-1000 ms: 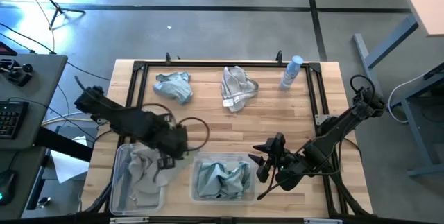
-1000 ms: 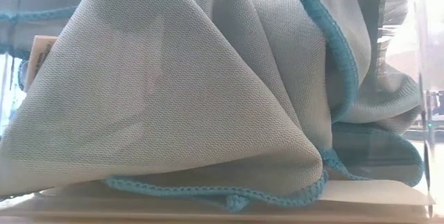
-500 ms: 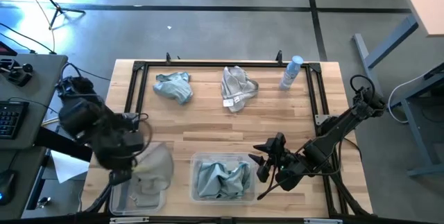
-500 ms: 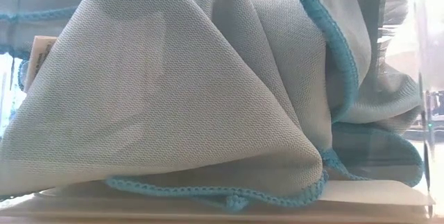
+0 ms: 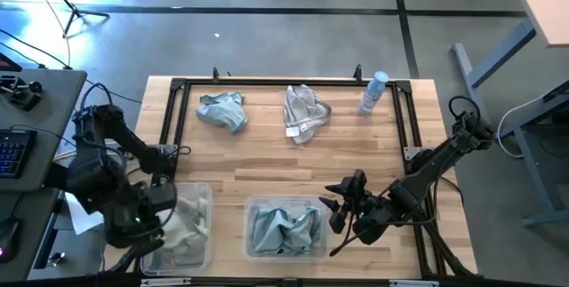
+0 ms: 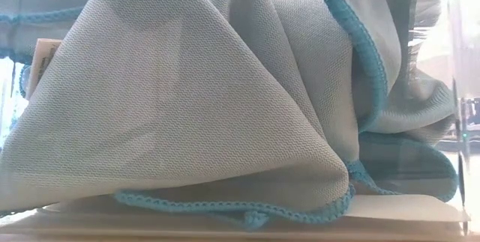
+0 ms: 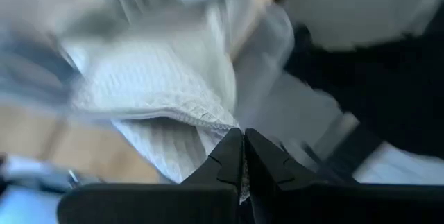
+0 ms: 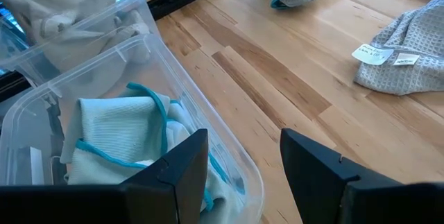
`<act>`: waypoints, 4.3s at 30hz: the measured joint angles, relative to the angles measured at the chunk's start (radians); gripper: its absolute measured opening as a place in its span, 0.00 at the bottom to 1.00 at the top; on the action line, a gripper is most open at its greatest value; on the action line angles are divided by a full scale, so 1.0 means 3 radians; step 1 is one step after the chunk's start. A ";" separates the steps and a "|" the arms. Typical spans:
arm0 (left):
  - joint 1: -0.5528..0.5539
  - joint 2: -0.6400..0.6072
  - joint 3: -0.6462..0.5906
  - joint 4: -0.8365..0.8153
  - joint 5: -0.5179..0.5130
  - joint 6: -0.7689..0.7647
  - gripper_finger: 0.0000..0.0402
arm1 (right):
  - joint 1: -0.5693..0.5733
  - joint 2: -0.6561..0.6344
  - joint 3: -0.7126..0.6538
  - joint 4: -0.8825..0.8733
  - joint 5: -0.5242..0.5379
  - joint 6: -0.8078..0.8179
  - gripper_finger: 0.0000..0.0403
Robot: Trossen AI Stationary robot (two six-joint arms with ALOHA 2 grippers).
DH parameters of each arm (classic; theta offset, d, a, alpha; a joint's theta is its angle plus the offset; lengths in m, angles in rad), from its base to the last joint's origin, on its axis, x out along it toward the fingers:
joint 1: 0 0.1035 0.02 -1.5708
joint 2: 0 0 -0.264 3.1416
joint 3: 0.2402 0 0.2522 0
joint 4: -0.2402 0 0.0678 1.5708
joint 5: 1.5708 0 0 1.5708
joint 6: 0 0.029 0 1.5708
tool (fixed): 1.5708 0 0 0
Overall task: Sort microfiber towel by color & place in baskets
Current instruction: Put the bottom left grey towel into the left transparent bin, then put the blue towel into the right transparent bin
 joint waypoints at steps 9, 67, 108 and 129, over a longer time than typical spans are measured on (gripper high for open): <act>0.0261 -0.0009 -0.1105 -0.0003 -0.0120 0.0565 0.00 | 0.0000 0.0000 0.0000 -0.0004 -0.0001 -0.0003 0.44; 0.0117 -0.0007 -0.2353 0.1226 -0.0313 0.1329 0.08 | 0.0000 0.0048 0.0000 -0.0065 -0.0022 0.0002 0.44; 0.1859 -0.0948 -0.2019 0.1225 -0.1465 0.2608 0.10 | -0.0735 -0.0117 0.0000 -0.0341 -0.0727 -0.0111 0.02; 0.4843 -0.1320 -0.2834 0.2772 -0.0220 0.5488 0.00 | -0.1922 -0.0284 0.0001 -0.0403 -0.0998 -0.0348 0.00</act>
